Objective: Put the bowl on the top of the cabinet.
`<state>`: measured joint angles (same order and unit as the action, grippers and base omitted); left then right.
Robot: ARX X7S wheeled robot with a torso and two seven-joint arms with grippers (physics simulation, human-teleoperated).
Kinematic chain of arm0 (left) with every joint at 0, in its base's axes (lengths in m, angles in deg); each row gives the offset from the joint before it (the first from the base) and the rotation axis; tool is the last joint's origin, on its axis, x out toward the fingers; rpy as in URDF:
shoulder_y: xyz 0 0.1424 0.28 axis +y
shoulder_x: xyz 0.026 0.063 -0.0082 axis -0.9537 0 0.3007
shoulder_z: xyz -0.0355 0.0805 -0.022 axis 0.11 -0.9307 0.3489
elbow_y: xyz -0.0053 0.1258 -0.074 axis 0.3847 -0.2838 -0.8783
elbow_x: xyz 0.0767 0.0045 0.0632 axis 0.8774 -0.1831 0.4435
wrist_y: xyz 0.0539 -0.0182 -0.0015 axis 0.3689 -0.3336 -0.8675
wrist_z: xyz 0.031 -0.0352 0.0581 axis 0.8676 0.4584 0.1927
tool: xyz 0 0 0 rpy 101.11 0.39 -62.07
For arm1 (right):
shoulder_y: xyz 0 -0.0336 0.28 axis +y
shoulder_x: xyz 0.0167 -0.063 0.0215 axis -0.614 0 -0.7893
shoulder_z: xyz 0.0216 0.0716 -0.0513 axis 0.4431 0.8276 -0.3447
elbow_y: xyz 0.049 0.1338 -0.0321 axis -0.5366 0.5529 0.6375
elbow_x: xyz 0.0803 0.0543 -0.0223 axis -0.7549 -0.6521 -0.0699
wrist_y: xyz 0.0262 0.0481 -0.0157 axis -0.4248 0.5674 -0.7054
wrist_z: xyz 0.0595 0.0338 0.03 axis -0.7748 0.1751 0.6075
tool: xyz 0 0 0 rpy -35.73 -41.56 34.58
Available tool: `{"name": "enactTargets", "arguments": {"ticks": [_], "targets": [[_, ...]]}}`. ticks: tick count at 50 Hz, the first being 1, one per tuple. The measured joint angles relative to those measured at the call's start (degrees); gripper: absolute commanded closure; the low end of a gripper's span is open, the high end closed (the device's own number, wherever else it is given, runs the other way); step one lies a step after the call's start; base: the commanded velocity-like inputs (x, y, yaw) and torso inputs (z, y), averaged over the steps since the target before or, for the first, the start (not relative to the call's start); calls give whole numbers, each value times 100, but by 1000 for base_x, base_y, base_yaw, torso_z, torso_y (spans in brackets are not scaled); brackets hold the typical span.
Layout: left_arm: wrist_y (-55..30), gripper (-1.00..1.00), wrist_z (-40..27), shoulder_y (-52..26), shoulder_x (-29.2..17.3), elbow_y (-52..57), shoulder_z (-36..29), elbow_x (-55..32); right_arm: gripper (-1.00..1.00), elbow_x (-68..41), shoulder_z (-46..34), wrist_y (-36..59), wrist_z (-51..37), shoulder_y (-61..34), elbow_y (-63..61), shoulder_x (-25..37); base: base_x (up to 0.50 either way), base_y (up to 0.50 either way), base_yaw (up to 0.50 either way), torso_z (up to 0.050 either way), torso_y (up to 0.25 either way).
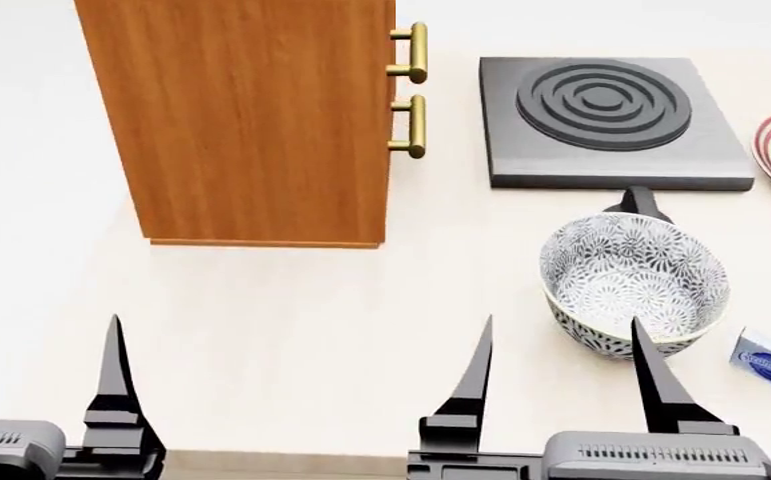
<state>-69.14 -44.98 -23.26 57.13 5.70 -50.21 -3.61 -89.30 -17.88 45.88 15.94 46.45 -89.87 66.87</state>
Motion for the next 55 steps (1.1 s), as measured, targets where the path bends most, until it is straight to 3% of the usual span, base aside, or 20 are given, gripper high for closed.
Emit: {"name": "enactTargets", "arguments": {"ticks": [16,34,55], "targets": [[52,-100,-30,13,-39,-40,-21,-84,-100,29,-76,33,-79,-7,26,60,0,207,0,0,0],[79,-100,-86,8,-87,-61,-39,-147,-100,39,-144,45,-189,-19,67,115,0,0,0,0,0],[124,-100,-156,15,-145,-59,-106,-194,-100,-60,-181,-12,-225,-14,87,188,435,36,0,0,0]]}}
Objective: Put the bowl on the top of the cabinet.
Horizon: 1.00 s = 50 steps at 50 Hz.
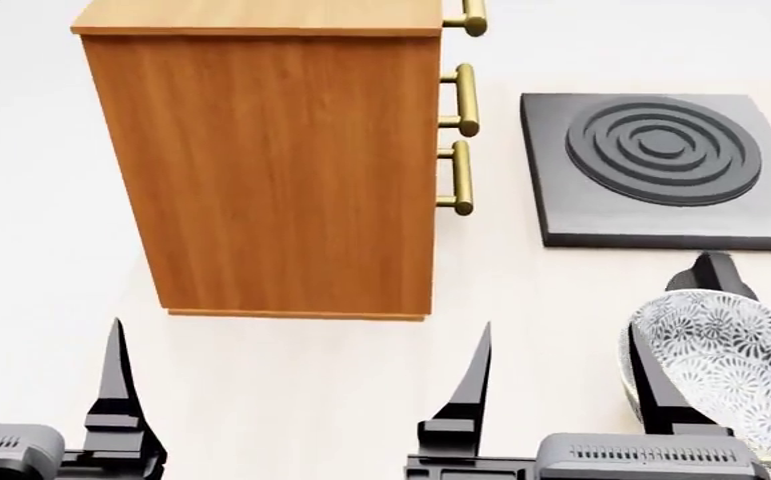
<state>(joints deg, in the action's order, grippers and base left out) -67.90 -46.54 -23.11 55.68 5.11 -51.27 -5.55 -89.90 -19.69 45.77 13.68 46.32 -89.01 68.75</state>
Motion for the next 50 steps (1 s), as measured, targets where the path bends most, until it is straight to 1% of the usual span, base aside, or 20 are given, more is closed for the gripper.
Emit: {"name": "enactTargets", "arguments": {"ticks": [14,36,50], "targets": [[20,-100,-47,-7,-39,-15,-33,-32,-100,56,-52,-77,-98,13,20,42,24,0,0,0,0],[52,-100,-113,-7,-99,-16,-100,-64,-100,0,-81,-138,-166,9,44,95,492,0,0,0,0],[90,-100,-150,-19,-132,-57,-128,-90,-100,38,-113,-229,-254,21,87,119,12,0,0,0,1]]}}
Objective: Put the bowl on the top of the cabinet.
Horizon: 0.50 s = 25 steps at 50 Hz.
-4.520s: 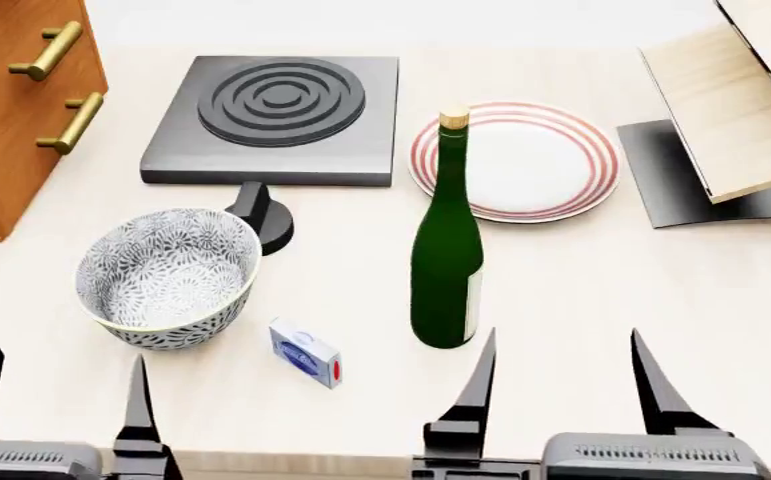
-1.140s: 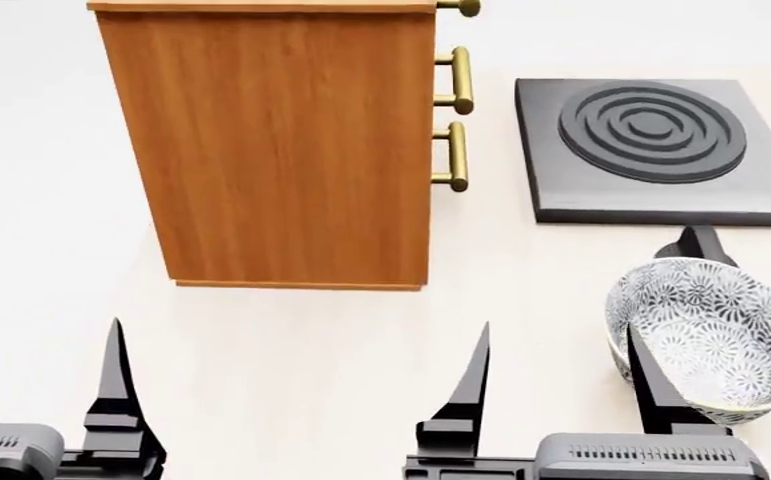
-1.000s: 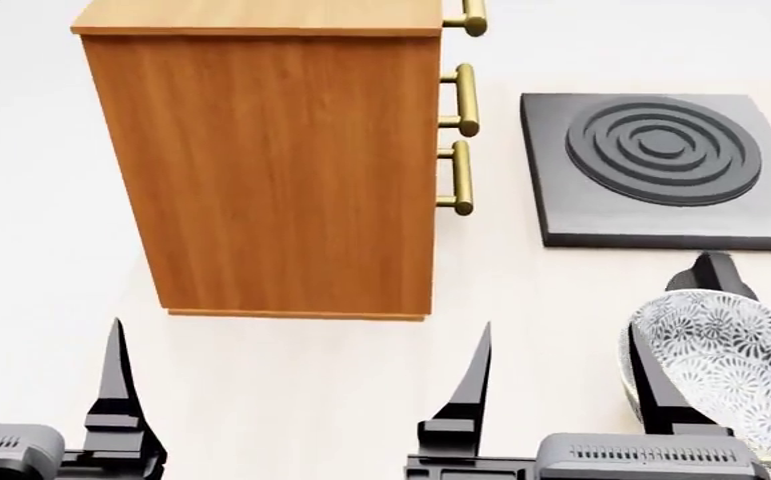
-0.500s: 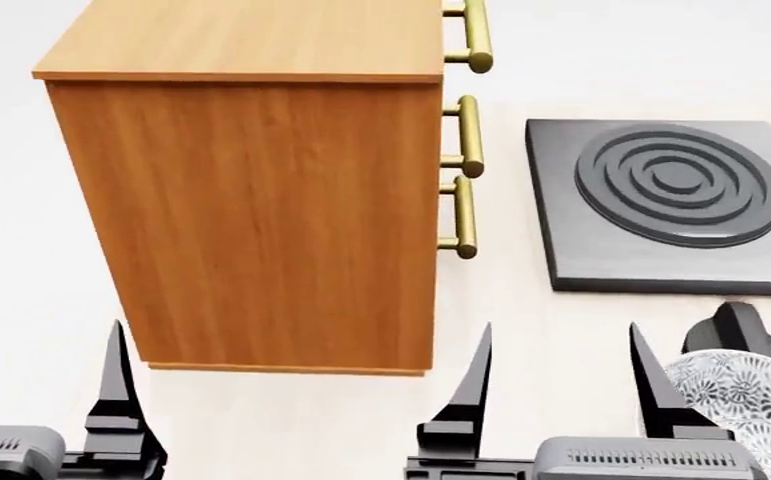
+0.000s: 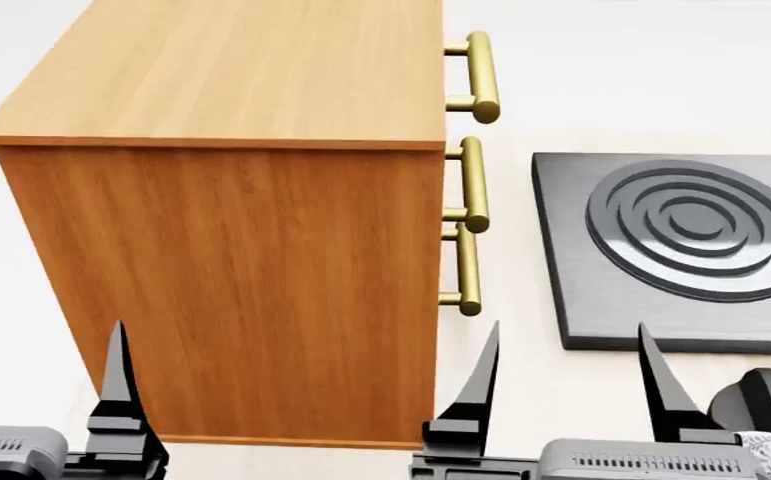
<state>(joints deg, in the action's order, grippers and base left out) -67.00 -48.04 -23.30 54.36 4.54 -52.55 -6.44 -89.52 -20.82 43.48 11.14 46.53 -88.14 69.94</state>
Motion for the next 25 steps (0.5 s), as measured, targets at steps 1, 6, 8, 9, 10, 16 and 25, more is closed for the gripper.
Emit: {"name": "enactTargets", "arguments": {"ticks": [1,6,8,9,10,16,25], "targets": [[0,-100,-3,-1,-2,0,-2,-2,-100,4,-4,-5,-5,2,1,3,0,0,0,0,0],[7,-100,-17,-4,-12,-9,-11,-13,-100,11,-22,4,-26,2,6,16,0,0,0,0,0],[12,-100,-22,-5,-16,-14,-16,-16,-100,13,-30,14,-33,-1,10,23,0,0,0,0,0],[14,-100,-25,-5,-18,-15,-18,-18,-100,13,-35,14,-33,0,12,28,0,0,0,0,0],[15,-100,-28,-5,-20,-16,-20,-20,-100,12,-41,11,-29,3,12,34,55,0,0,0,0],[26,-100,-43,1,-33,-19,-33,-31,-100,9,-75,-7,-21,16,12,66,212,0,0,0,0],[35,-100,-62,5,-56,-21,-46,-61,-100,1,-91,-15,-56,21,40,82,123,0,0,0,0]]}}
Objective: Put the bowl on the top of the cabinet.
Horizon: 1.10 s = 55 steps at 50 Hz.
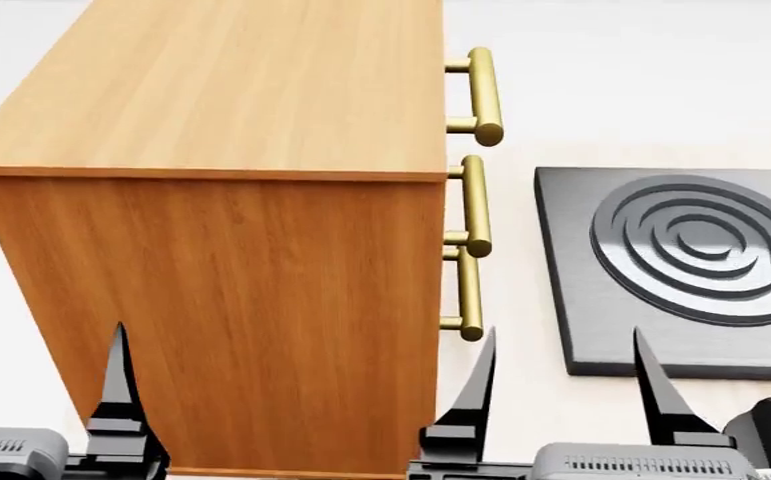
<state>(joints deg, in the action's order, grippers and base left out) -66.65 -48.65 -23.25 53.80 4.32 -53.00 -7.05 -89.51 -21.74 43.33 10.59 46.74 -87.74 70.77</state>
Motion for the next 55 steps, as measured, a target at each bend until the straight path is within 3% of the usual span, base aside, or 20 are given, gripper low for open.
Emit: {"name": "enactTargets", "arguments": {"ticks": [14,29,43,48,55], "targets": [[18,-100,-32,-3,-32,-24,0,-49,-100,89,41,774,-220,8,-353,58,0,0,0,0,0],[11,-100,-63,-40,-64,-57,-5,-96,-100,-145,379,3011,-127,-23,-2033,555,0,0,0,0,0],[-25,-100,-115,-81,-93,-57,-29,-99,-100,-4227,1073,3331,-2549,226,-2790,2823,0,0,0,0,0],[-33,-100,-128,-83,-103,-46,-28,-120,-100,-4935,1134,2788,-3156,789,-2890,3679,0,0,0,0,0],[-52,-100,-156,-98,-119,-37,-42,-116,-100,-5093,1052,1907,-3658,1795,-2864,4489,0,0,0,0,0]]}}
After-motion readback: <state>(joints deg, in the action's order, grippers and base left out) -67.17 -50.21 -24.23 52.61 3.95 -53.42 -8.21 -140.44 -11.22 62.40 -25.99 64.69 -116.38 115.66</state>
